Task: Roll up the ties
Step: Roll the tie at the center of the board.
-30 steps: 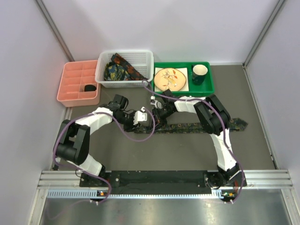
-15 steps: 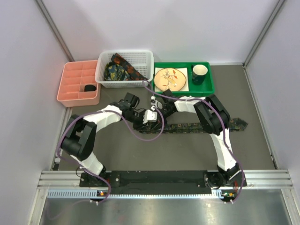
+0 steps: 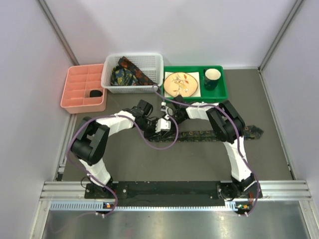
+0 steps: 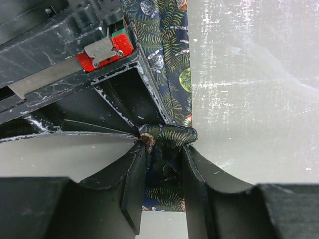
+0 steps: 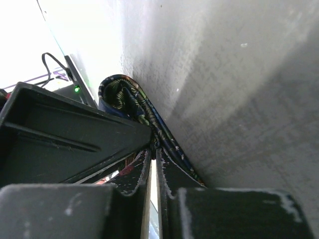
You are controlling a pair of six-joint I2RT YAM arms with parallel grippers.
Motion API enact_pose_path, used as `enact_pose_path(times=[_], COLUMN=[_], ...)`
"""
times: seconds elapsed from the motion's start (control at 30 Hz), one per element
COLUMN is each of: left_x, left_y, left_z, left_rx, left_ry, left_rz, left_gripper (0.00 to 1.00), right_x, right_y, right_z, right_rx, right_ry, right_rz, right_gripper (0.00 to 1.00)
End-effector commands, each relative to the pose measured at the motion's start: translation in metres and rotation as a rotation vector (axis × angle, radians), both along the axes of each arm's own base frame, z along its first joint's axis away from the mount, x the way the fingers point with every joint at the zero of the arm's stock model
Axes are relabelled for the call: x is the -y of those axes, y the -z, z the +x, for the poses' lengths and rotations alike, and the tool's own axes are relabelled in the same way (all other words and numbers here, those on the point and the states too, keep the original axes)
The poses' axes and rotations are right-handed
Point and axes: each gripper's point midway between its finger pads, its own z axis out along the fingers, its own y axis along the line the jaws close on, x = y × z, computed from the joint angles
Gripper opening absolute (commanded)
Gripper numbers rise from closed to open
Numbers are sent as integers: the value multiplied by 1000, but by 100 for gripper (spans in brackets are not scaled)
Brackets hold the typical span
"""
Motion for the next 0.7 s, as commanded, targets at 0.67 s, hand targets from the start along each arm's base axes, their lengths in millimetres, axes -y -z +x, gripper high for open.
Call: enact_pose_path(times=[0.67], left_x=[-20], left_y=[26], left_z=[-8], left_rx=[-36], left_ry=[0], left_rz=[127], left_gripper=[36], right_x=[3], right_y=[-41], right_z=[10], right_rx=[5], right_ry=[66], right_rz=[110], right_gripper=[36])
